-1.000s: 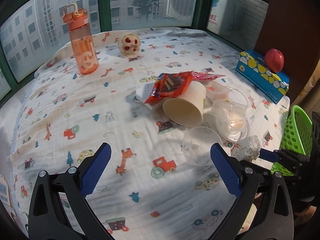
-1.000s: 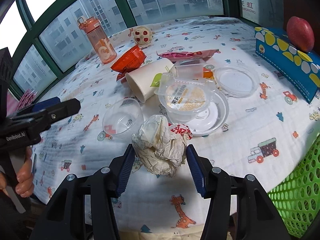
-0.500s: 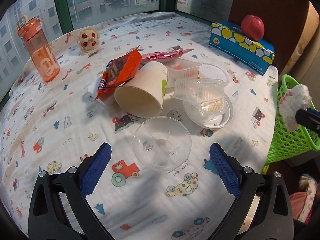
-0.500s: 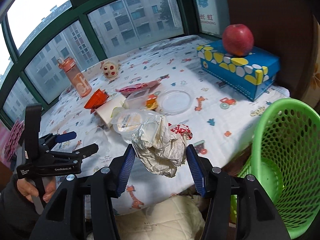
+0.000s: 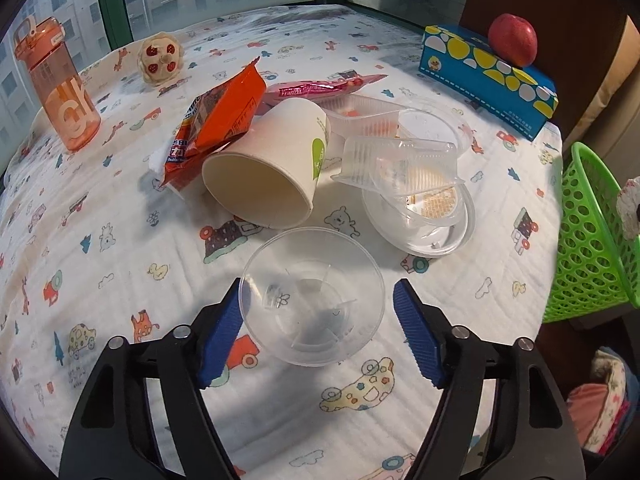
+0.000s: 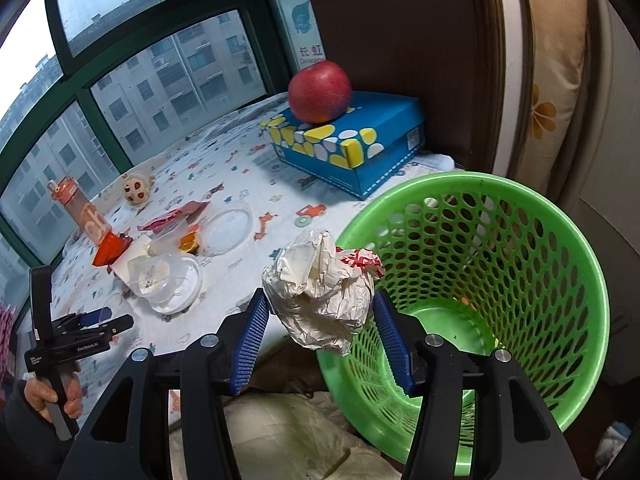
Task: Collect trash
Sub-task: 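Carry the tissue in the right tool over the green basket and release, then carry the clear plastic cup in the left tool and drop it into the basket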
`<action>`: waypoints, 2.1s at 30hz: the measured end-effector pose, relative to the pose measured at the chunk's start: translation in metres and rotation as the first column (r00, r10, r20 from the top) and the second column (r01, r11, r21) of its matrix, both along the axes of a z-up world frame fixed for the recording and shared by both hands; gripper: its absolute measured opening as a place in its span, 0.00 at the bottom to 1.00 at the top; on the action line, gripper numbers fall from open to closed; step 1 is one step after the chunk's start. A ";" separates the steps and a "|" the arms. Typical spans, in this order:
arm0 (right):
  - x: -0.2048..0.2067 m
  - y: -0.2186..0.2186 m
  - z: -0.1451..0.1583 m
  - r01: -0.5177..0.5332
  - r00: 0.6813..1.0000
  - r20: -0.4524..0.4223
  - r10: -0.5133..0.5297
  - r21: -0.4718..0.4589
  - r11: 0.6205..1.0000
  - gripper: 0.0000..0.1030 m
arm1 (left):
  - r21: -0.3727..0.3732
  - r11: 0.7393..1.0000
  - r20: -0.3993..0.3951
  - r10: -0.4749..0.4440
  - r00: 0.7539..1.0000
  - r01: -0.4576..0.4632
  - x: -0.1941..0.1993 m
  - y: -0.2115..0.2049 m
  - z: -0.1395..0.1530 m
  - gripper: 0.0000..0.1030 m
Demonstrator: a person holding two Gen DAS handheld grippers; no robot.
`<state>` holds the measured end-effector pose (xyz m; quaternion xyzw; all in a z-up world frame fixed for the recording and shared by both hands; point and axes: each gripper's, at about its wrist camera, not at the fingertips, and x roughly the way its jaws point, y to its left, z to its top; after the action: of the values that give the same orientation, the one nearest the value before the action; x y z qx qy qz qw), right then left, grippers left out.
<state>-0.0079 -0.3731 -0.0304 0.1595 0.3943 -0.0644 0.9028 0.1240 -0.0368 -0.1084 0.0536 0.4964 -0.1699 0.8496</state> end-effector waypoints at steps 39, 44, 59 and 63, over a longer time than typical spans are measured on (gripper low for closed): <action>-0.085 -0.099 0.012 0.262 0.961 0.089 -0.261 -0.003 0.965 0.78 | -0.125 0.914 0.143 -0.369 0.919 0.386 -0.046 -0.192 0.114 0.60; -0.101 -0.112 0.012 0.295 0.951 0.091 -0.294 0.007 0.956 0.79 | -0.141 0.882 0.116 -0.435 0.893 0.449 -0.056 -0.232 0.112 0.60; -0.122 -0.128 0.002 0.339 0.937 0.081 -0.340 0.035 0.940 0.79 | -0.207 0.830 0.022 -0.525 0.851 0.517 -0.076 -0.289 0.089 0.71; -0.121 -0.126 0.003 0.336 0.938 0.082 -0.338 0.037 0.941 0.79 | -0.220 0.826 0.024 -0.527 0.850 0.518 -0.078 -0.285 0.091 0.71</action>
<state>-0.1291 -0.4991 -0.0273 0.2374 0.3220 -0.2064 0.8929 0.0458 -0.3222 -0.0173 0.0903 0.4570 -0.4502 0.7618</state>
